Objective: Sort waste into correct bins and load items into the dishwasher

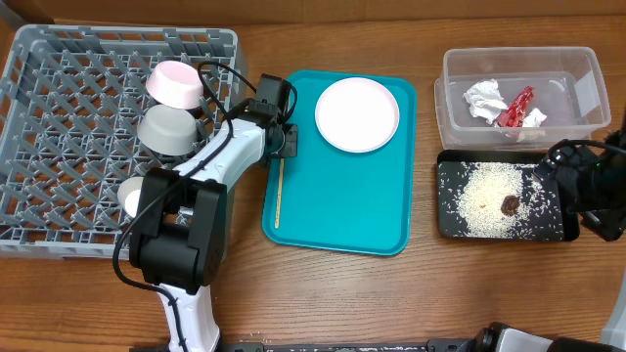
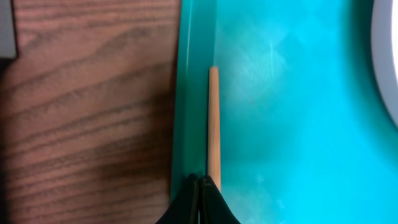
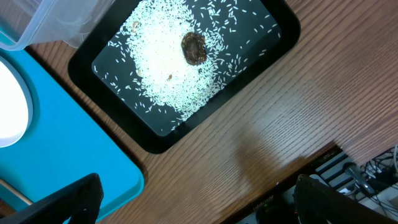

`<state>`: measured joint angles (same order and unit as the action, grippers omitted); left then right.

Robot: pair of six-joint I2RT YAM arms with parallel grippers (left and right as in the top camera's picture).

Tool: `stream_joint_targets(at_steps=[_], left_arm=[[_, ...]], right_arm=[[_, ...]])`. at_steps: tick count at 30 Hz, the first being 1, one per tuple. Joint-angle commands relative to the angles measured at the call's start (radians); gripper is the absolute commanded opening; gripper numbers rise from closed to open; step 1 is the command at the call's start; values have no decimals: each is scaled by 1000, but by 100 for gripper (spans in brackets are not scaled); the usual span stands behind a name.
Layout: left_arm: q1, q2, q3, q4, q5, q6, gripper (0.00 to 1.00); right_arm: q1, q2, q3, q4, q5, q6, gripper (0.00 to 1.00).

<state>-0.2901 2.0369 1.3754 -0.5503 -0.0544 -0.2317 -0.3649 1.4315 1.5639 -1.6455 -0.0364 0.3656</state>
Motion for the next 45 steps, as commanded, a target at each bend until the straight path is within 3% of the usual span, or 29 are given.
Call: stream_joint_targets(at_steps=[1, 8, 23, 28, 33, 39, 45], left_arm=[[26, 18, 2, -24, -35, 14, 4], [37, 18, 2, -85, -104, -71, 4], [36, -29, 63, -166, -79, -75, 4], [43, -97, 141, -309, -169, -116, 4], [65, -95, 138, -452, -162, -222, 4], [63, -76, 127, -555, -130, -221, 4], [55, -73, 42, -528, -129, -221, 5]], right_arm=[[4, -5, 7, 1, 9, -2, 100], [4, -5, 7, 2, 9, -2, 100], [4, -5, 7, 2, 9, -2, 100], [4, -5, 7, 2, 9, -2, 100], [4, -5, 7, 6, 9, -2, 100], [4, -5, 7, 9, 9, -2, 100], [4, -5, 7, 8, 8, -2, 100]])
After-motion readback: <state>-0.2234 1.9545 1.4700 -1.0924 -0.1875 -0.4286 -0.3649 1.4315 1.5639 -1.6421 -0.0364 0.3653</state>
